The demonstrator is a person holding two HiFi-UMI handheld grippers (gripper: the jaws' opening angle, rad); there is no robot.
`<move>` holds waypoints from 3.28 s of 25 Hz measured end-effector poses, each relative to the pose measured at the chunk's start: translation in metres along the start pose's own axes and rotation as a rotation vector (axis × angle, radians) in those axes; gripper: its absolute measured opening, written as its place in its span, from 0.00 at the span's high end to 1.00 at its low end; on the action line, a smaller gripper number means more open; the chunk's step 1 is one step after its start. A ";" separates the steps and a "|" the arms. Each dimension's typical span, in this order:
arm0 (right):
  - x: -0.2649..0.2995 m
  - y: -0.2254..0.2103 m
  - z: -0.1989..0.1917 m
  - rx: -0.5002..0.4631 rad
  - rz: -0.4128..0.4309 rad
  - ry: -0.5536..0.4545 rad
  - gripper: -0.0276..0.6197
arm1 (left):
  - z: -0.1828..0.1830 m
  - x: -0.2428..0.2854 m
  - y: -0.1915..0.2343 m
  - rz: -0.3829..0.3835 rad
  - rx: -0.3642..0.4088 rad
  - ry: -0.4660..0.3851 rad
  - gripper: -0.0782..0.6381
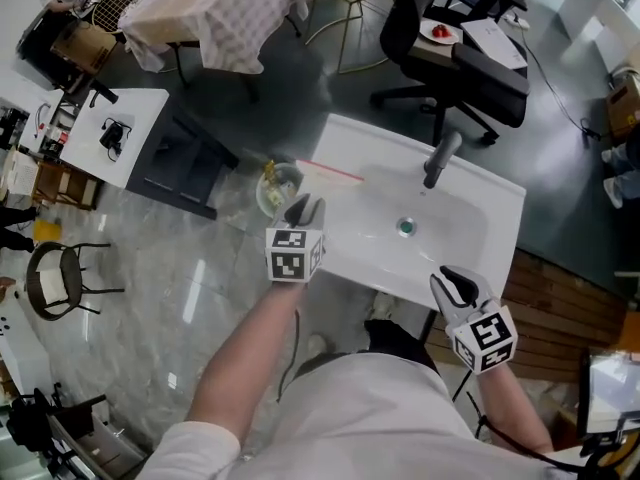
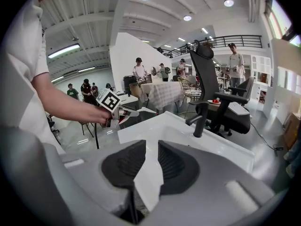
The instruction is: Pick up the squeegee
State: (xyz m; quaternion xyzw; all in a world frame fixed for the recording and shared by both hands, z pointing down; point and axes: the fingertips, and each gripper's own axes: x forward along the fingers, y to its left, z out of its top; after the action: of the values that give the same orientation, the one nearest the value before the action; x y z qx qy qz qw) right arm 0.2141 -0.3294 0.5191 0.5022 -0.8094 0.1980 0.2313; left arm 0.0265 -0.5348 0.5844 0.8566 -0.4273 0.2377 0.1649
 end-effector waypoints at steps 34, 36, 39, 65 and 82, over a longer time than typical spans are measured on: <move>-0.019 0.239 0.016 -0.104 -0.041 -0.087 0.91 | -0.079 -0.351 0.009 -0.183 0.028 -0.126 0.74; -0.020 0.246 0.015 -0.109 -0.043 -0.097 0.92 | -0.082 -0.359 0.006 -0.194 0.029 -0.131 0.74; -0.020 0.256 0.012 -0.120 -0.043 -0.105 0.95 | -0.086 -0.370 0.003 -0.208 0.026 -0.140 0.74; -0.044 0.304 0.002 -0.119 -0.047 -0.127 0.95 | -0.114 -0.411 -0.004 -0.225 0.029 -0.149 0.74; -0.048 0.290 0.003 -0.123 -0.053 -0.114 0.95 | -0.104 -0.395 -0.015 -0.245 0.031 -0.135 0.74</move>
State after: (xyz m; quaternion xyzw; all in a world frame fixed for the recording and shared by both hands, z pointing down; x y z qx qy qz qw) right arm -0.0296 -0.1756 0.4637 0.5189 -0.8182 0.1129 0.2203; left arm -0.1952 -0.2174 0.4529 0.9188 -0.3258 0.1642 0.1504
